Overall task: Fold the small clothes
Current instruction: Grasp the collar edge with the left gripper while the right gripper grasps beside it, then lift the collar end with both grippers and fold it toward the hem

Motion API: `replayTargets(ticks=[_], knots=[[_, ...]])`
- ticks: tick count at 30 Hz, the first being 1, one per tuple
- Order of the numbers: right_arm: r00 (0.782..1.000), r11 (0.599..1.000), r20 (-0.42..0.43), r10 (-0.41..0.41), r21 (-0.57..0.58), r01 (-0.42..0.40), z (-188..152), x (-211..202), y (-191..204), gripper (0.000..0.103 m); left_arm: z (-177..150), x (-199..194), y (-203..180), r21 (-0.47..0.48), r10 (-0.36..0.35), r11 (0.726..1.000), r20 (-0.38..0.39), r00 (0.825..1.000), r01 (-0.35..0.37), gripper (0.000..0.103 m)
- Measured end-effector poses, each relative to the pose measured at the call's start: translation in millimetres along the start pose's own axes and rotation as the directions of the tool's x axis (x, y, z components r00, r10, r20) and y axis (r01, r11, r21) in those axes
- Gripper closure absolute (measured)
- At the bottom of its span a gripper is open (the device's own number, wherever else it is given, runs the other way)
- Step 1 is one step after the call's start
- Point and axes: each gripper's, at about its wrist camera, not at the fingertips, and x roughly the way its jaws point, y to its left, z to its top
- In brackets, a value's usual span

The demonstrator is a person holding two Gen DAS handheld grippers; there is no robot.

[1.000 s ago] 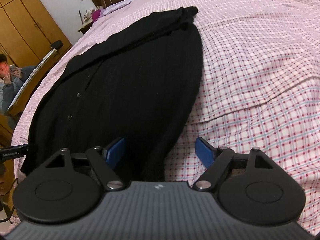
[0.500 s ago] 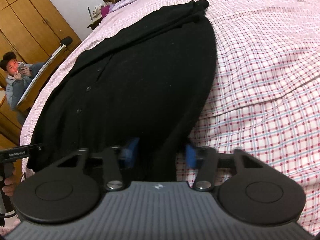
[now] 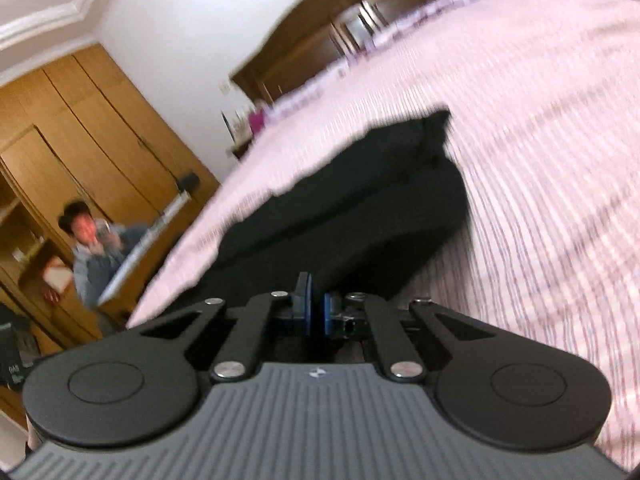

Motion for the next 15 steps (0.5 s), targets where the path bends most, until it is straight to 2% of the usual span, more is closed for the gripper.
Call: replayTargets(ticks=[4,7,15], knots=[[0.996,1.000,0.093,0.013,0.006,-0.013,21.2,-1.4,2.7,0.098,20.2,1.6,0.0,-0.030,0.016,0.999,0.073,0.997,-0.013,0.095],[0.991,0.999,0.125,0.038,0.016,-0.041,45.0,10.4,3.6,0.098,35.4,8.1,-3.0,-0.022,0.025,0.999,0.115,0.993,-0.023,0.095],[0.976,0.998,0.217,0.034,-0.062,-0.020,96.8,35.8,19.1,0.098,84.3,29.4,-14.4,0.014,0.067,0.997,0.226,0.972,-0.072,0.095]])
